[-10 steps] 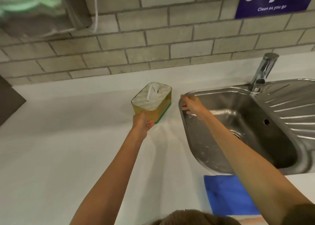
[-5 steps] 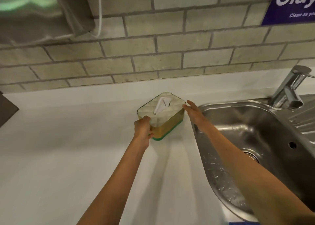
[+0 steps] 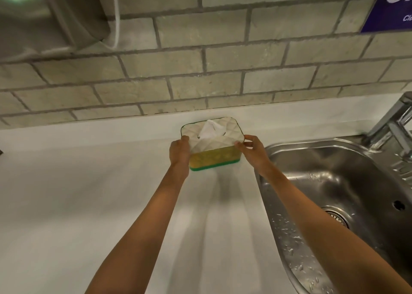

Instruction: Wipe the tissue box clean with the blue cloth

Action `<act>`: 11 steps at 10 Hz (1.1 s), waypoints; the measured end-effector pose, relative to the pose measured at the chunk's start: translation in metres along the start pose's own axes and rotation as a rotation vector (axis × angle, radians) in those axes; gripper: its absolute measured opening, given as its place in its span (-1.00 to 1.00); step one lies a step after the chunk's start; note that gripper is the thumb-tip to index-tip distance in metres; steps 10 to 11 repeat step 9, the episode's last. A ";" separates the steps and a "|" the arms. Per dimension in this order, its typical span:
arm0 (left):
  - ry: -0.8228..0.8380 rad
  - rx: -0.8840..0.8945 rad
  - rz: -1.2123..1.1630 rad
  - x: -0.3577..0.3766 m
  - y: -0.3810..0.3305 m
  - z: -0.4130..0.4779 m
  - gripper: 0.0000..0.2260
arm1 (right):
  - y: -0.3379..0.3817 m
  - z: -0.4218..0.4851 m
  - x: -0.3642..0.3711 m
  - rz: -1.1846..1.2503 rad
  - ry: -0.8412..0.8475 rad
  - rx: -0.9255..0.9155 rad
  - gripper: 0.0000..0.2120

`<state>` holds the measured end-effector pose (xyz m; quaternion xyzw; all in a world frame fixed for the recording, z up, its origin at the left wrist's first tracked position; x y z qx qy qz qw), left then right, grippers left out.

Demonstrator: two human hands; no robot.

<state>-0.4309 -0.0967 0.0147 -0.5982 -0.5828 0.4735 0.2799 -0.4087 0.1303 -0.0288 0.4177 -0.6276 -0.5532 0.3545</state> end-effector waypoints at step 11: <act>0.020 0.023 0.080 0.004 -0.017 0.020 -0.55 | 0.009 0.007 0.003 -0.078 -0.078 0.042 -0.39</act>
Point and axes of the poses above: each hand's wrist, its own z-axis towards the middle knuckle, its own x-axis out of the palm, y = z × x, the point moved 7 cm from there along z, towards the middle knuckle, and after that the axes turned 10 degrees about z, right-handed, at the moved point
